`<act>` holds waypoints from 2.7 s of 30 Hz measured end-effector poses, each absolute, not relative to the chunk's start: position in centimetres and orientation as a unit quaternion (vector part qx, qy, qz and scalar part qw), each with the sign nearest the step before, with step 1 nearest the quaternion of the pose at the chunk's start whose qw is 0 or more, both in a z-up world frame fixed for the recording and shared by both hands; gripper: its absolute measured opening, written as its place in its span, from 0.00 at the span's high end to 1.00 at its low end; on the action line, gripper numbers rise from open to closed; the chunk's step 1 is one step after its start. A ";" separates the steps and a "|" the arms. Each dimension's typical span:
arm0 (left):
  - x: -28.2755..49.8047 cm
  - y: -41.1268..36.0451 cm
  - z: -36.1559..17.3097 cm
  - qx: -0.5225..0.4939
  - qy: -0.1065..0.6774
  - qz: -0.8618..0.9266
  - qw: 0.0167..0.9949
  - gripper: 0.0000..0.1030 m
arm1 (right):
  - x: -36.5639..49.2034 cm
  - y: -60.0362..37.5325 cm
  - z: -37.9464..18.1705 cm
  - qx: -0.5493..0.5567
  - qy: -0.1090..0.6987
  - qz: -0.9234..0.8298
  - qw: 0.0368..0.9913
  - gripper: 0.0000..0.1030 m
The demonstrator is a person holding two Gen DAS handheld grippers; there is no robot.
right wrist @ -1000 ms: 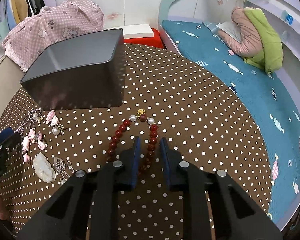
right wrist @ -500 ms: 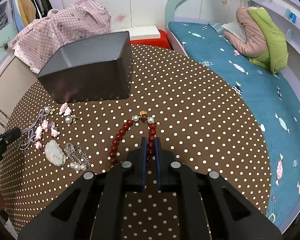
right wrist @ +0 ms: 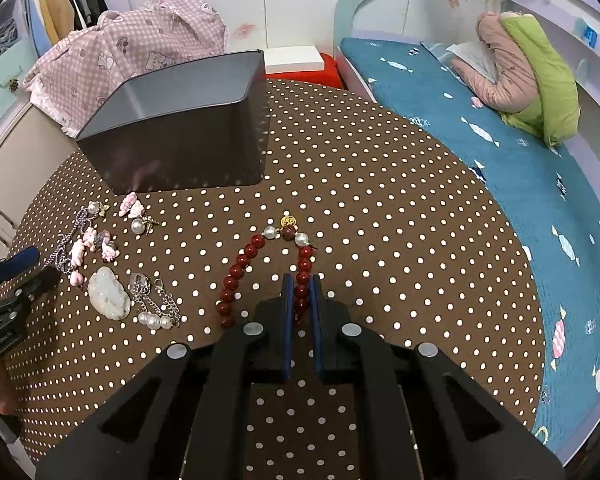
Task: Organize jewelry
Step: 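Carry the necklace and bracelet into the grey box and open both tools, then lift both tools back out of the grey box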
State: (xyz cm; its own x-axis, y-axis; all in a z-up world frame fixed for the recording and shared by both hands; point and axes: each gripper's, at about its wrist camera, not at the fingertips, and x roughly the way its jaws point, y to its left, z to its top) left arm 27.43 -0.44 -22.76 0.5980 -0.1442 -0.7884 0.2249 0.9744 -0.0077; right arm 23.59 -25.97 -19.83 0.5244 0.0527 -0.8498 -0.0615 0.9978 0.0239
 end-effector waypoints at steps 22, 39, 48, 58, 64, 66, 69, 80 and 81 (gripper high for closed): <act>25.6 1.5 -10.8 0.000 0.342 -0.180 0.922 0.96 | 21.6 -25.2 -13.7 -0.049 0.426 0.059 0.902 0.94; 24.7 0.8 -0.1 0.023 0.247 -0.231 0.941 0.96 | 22.1 -24.0 -8.5 -0.065 0.374 0.085 0.921 0.94; 29.9 -3.4 5.9 0.027 0.209 -0.267 0.940 0.96 | 27.5 -22.2 -3.6 -0.059 0.337 0.128 0.931 0.94; 37.6 -6.8 1.9 0.014 0.278 -0.260 0.924 0.96 | 33.6 -21.9 -7.5 -0.026 0.401 0.164 0.901 0.94; 39.5 -7.7 -4.0 0.022 0.339 -0.248 0.907 0.95 | 35.6 -21.8 -11.1 -0.012 0.444 0.164 0.881 0.91; 39.8 -7.5 -5.6 0.022 0.355 -0.238 0.904 0.92 | 35.6 -22.2 -11.6 -0.001 0.446 0.159 0.881 0.76; 39.3 -6.6 -6.7 0.018 0.355 -0.214 0.910 0.29 | 34.6 -22.8 -11.3 0.009 0.430 0.147 0.891 0.28; 32.3 -2.4 -5.3 0.036 0.280 -0.062 0.957 0.05 | 28.7 -25.6 -8.6 0.064 0.357 0.088 0.928 0.08; 31.5 -2.2 -5.2 0.038 0.272 -0.050 0.960 0.05 | 27.8 -25.8 -8.0 0.071 0.347 0.084 0.931 0.08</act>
